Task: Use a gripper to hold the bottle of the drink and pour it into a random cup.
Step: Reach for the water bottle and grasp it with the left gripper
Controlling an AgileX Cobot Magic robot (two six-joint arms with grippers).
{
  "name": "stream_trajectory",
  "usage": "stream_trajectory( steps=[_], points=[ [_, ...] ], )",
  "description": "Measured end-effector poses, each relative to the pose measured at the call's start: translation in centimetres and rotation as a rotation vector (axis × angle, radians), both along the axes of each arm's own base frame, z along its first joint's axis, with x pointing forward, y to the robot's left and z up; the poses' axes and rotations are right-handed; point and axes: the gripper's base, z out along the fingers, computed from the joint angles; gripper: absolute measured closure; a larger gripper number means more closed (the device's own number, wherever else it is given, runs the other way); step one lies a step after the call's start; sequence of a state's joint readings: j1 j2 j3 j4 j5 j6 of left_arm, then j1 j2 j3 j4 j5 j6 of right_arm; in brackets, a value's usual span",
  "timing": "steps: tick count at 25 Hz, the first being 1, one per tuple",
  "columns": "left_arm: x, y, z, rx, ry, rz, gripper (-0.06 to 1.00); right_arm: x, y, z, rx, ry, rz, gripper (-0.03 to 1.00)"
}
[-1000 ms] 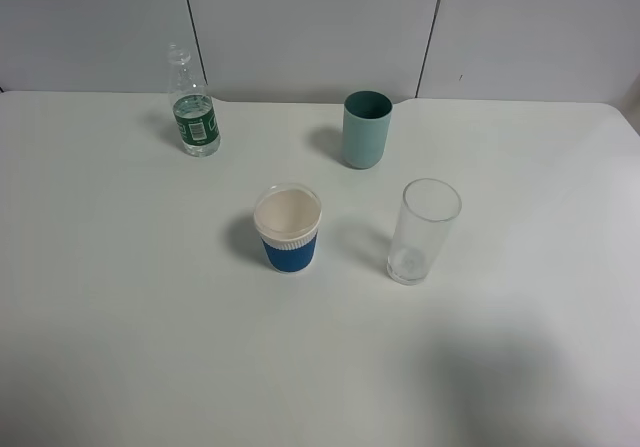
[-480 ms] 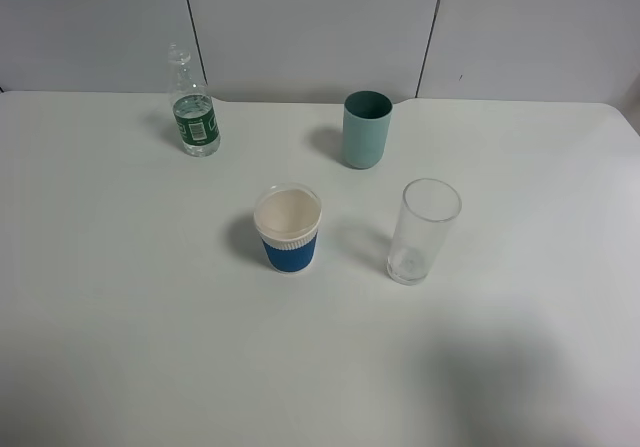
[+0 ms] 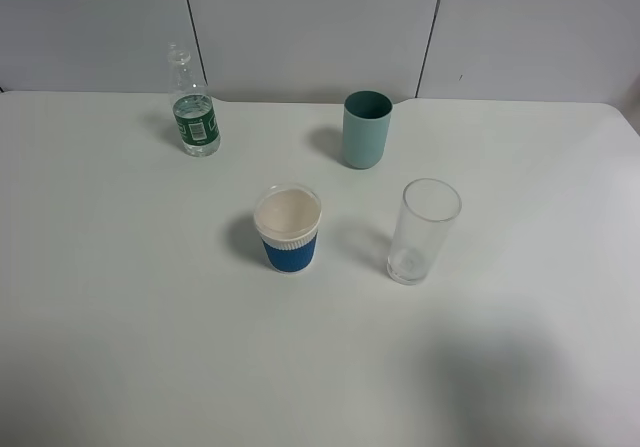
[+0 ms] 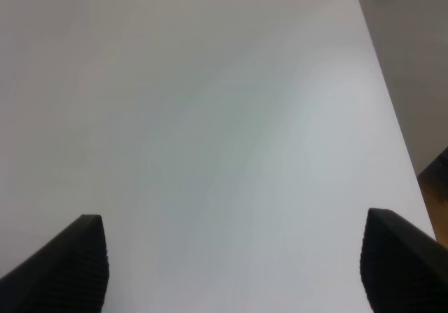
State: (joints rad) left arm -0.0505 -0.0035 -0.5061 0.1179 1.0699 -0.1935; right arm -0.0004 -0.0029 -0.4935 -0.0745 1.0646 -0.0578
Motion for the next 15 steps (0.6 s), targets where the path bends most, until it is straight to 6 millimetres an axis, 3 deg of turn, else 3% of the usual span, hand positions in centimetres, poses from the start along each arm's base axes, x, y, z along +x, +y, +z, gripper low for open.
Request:
stream_trajectory(
  steps=[15],
  points=[
    [0.00, 0.00, 0.00, 0.000, 0.000, 0.000, -0.05, 0.00, 0.00, 0.00, 0.000, 0.000, 0.000, 0.23]
  ],
)
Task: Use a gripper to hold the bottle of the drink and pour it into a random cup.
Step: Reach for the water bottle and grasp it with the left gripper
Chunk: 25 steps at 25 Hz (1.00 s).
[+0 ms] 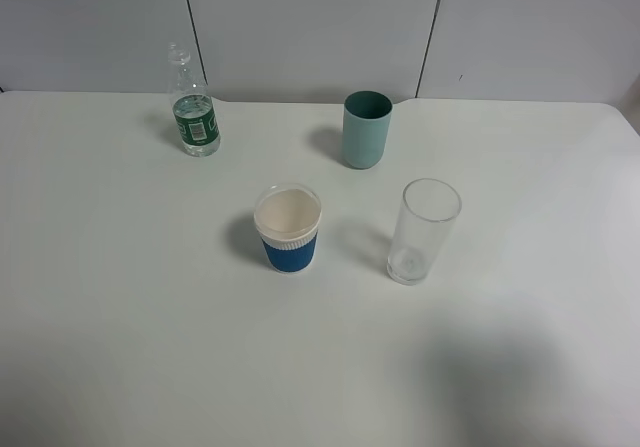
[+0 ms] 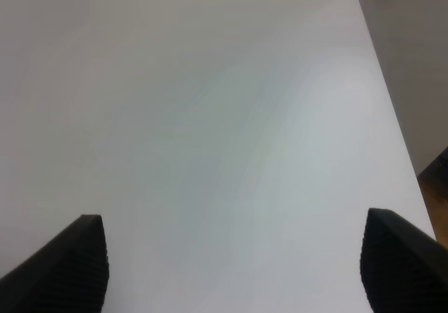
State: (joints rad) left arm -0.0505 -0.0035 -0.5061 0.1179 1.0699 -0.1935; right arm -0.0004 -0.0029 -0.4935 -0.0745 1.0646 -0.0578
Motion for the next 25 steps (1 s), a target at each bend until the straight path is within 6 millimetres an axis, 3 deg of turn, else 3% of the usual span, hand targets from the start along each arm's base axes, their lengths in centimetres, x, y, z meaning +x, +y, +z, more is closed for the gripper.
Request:
stream_trajectory(
  steps=[11, 15, 19, 25],
  points=[
    [0.0, -0.3, 0.0, 0.002, -0.002, -0.032, -0.05, 0.0, 0.0, 0.0, 0.000, 0.000, 0.000, 0.23],
    [0.3, -0.5, 1.2, 0.004, -0.057, -0.059, -0.05, 0.0, 0.0, 0.0, 0.000, 0.000, 0.000, 0.23],
    [2.1, -0.6, 2.9, 0.036, -0.045, -0.078, -0.05, 0.0, 0.0, 0.0, 0.000, 0.000, 0.000, 0.23],
    [7.0, -0.7, 4.3, 0.158, 0.090, -0.124, -0.05, 0.0, 0.0, 0.0, 0.000, 0.000, 0.000, 0.23]
  ],
)
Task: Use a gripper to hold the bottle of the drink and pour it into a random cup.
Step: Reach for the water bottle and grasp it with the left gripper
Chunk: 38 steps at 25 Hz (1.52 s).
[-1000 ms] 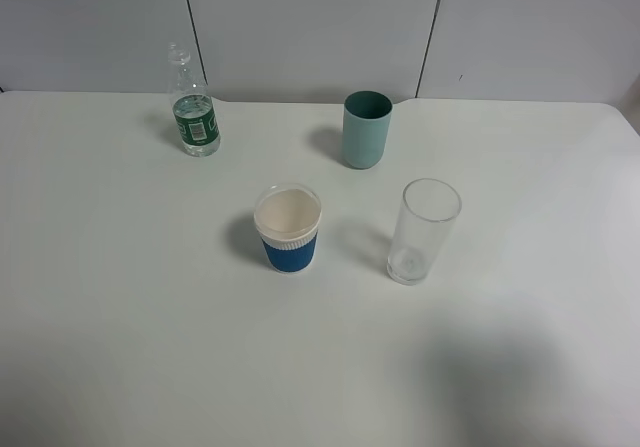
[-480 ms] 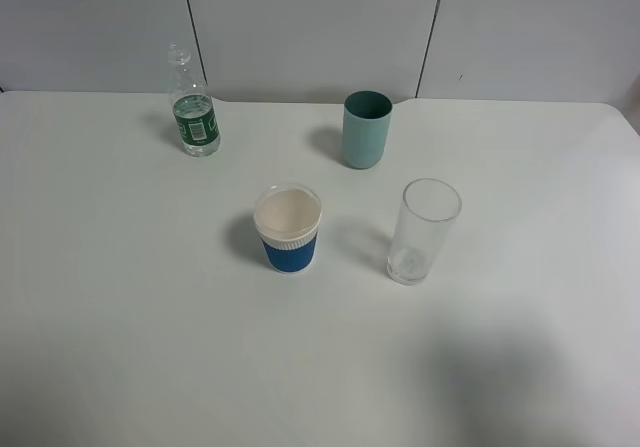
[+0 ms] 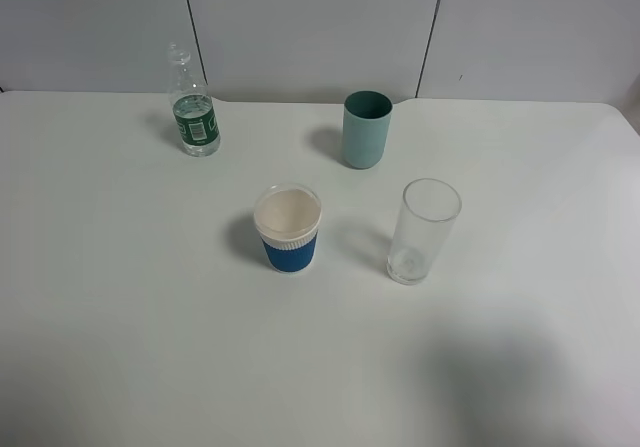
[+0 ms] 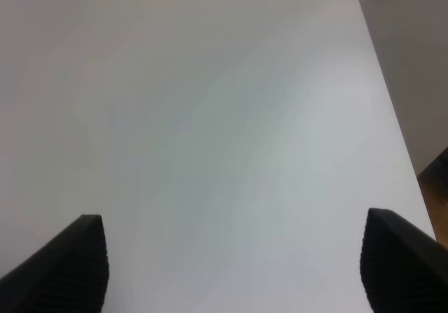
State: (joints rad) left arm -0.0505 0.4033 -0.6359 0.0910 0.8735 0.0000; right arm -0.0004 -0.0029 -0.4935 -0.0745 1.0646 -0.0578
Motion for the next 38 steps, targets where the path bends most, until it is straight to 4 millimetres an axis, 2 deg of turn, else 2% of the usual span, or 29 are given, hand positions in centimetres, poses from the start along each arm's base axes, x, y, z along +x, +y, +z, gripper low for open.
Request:
stream_trajectory(
  steps=[5, 10, 16, 26, 38],
  points=[
    [4.5, -0.3, -0.4, 0.059, 0.094, -0.044, -0.05, 0.0, 0.0, 0.0, 0.000, 0.000, 0.000, 0.23],
    [7.8, -1.3, -1.2, 0.105, 0.106, -0.125, -0.05, 0.0, 0.0, 0.0, 0.000, 0.000, 0.000, 0.23],
    [11.6, -2.4, -3.4, 0.152, 0.173, -0.185, -0.05, 0.0, 0.0, 0.0, 0.000, 0.000, 0.000, 0.23],
    [16.0, -3.4, -6.8, 0.132, 0.219, -0.213, -0.05, 0.0, 0.0, 0.0, 0.000, 0.000, 0.000, 0.23],
    [20.4, -4.5, -11.1, 0.110, 0.178, -0.250, -0.05, 0.0, 0.0, 0.0, 0.000, 0.000, 0.000, 0.23]
  ],
)
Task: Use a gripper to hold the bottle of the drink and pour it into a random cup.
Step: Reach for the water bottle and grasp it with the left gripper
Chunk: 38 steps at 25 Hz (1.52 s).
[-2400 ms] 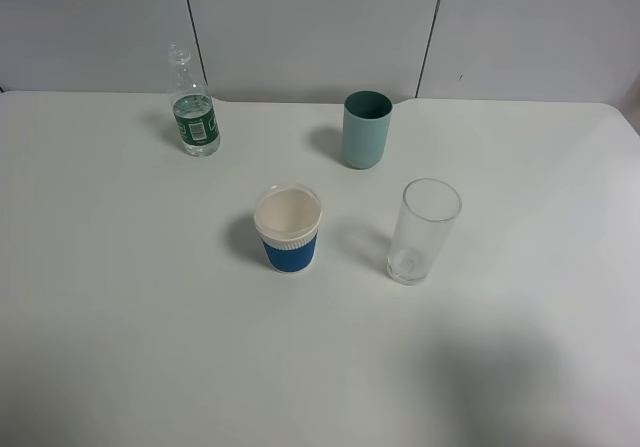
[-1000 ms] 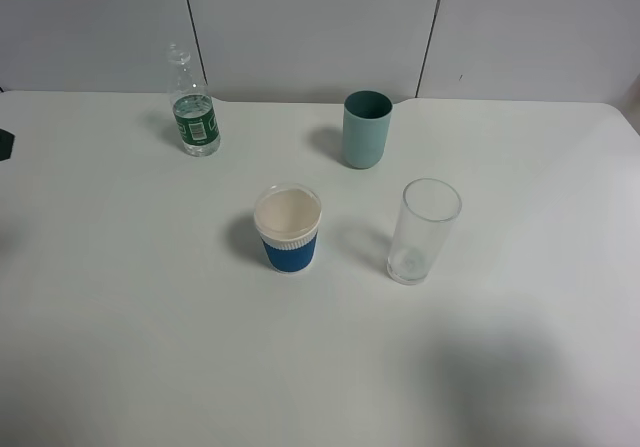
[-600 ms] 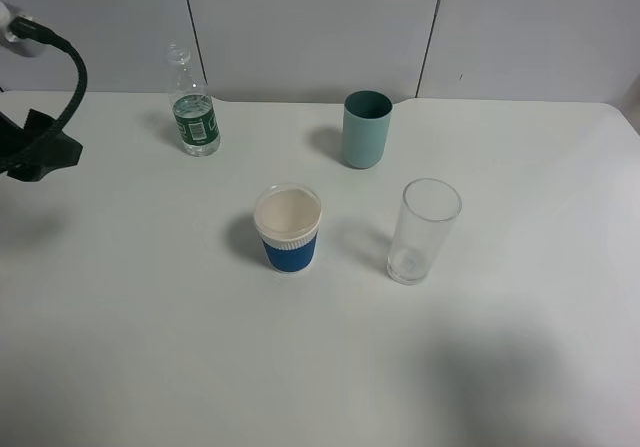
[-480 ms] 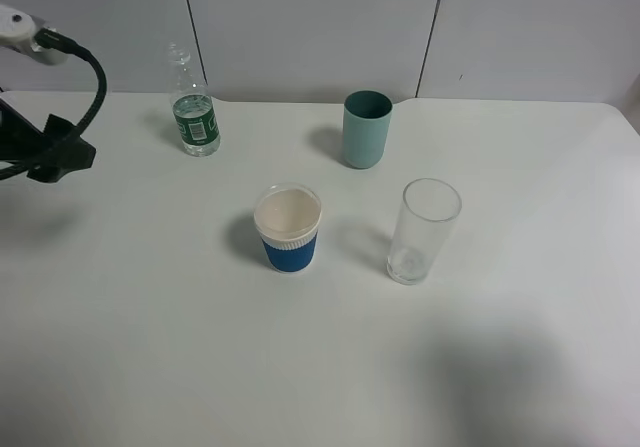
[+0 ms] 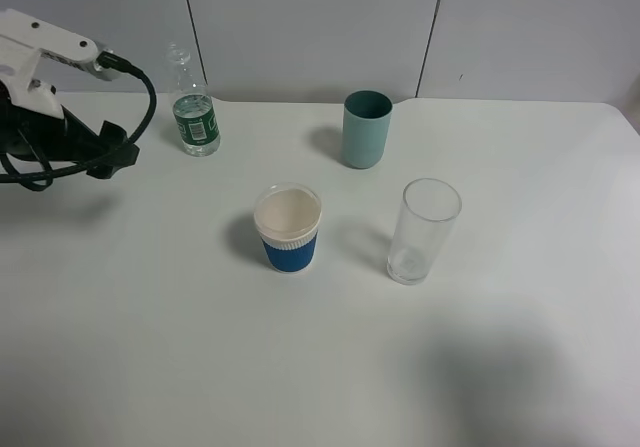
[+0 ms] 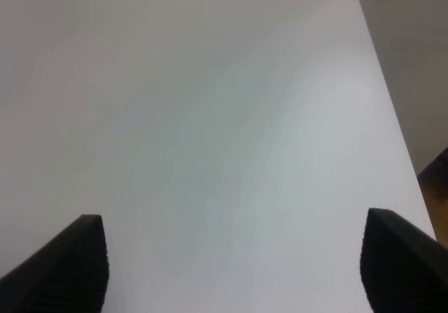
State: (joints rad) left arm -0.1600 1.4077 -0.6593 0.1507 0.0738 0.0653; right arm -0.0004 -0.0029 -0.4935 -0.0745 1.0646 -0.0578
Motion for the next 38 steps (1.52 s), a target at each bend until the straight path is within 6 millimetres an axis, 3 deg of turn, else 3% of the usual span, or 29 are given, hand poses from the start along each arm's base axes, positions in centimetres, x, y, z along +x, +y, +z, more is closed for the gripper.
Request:
stream_trajectory(
  steps=[23, 29, 38],
  points=[
    [5.0, -1.8, -7.3, -0.079, -0.190, -0.100, -0.05, 0.0, 0.0, 0.0, 0.000, 0.000, 0.000, 0.23],
    [5.7, -2.2, -8.7, -0.111, -0.252, -0.116, -0.05, 0.0, 0.0, 0.0, 0.000, 0.000, 0.000, 0.23],
    [8.7, -2.7, -10.1, -0.116, -0.271, -0.117, -0.05, 0.0, 0.0, 0.0, 0.000, 0.000, 0.000, 0.23]
  ],
)
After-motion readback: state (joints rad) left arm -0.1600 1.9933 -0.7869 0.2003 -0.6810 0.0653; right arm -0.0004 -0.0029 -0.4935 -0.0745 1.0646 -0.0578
